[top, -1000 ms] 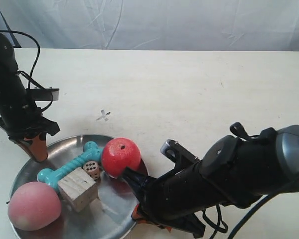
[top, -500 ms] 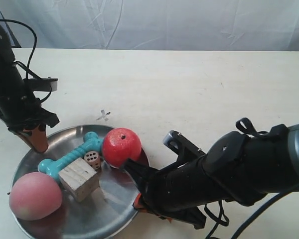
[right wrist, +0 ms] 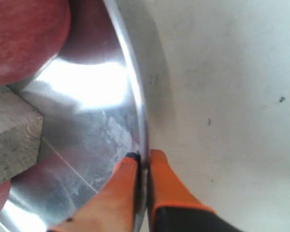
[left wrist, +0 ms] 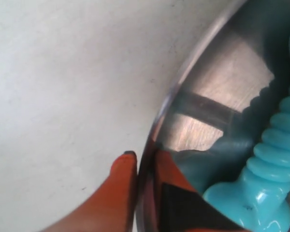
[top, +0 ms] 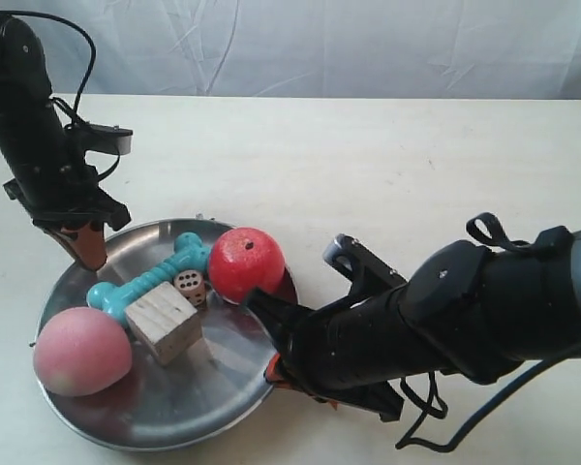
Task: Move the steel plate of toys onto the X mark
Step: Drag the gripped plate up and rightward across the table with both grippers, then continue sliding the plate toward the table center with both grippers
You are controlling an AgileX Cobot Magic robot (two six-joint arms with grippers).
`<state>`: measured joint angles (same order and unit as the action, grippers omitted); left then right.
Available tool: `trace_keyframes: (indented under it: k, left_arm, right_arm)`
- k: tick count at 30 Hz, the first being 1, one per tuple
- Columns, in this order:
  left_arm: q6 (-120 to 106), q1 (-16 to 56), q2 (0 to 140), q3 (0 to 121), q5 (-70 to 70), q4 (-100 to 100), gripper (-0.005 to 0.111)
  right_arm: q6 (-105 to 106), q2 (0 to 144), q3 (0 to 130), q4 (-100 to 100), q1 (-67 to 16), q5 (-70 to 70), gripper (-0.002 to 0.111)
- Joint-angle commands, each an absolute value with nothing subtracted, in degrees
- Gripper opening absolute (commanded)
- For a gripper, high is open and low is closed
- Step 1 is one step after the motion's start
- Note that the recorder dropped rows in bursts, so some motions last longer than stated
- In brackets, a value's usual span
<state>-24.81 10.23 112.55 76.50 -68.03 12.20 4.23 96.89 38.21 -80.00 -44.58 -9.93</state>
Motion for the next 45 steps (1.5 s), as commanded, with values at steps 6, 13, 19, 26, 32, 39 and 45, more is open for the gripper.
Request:
trace_keyframes:
  k: [6, 13, 19, 26, 32, 39, 45]
  left_arm:
    - [-22.68, 11.29, 111.83, 79.24, -69.96, 15.06, 0.0]
    - [-22.54, 11.34, 115.31, 81.43, -69.96, 14.48, 0.0]
    - [-22.5, 11.47, 116.01, 84.61, -69.96, 14.21, 0.0]
    - [-22.5, 11.47, 116.01, 88.16, -69.96, 13.53, 0.0]
    - [-21.54, 11.47, 118.71, 93.0, -69.96, 13.26, 0.0]
    - [-21.54, 11.58, 122.21, 97.36, -69.96, 13.18, 0.0]
    - [-21.38, 11.58, 124.27, 100.39, -69.96, 13.29, 0.0]
  right_arm:
    - [5.36, 96.32, 40.38, -78.65, -44.01, -7.68, -0.001]
    - [5.36, 96.32, 40.98, -78.5, -44.01, -4.19, -0.001]
    - [5.36, 97.02, 42.63, -78.39, -42.64, -2.3, -0.001]
    - [5.78, 99.1, 46.78, -76.2, -37.19, -4.77, -0.001]
    - [5.78, 100.23, 49.94, -73.7, -34.29, -5.66, -0.001]
    - [5.78, 103.6, 53.96, -72.71, -31.07, -7.4, -0.001]
    - [5.78, 106.73, 57.59, -71.53, -28.87, -9.56, -0.001]
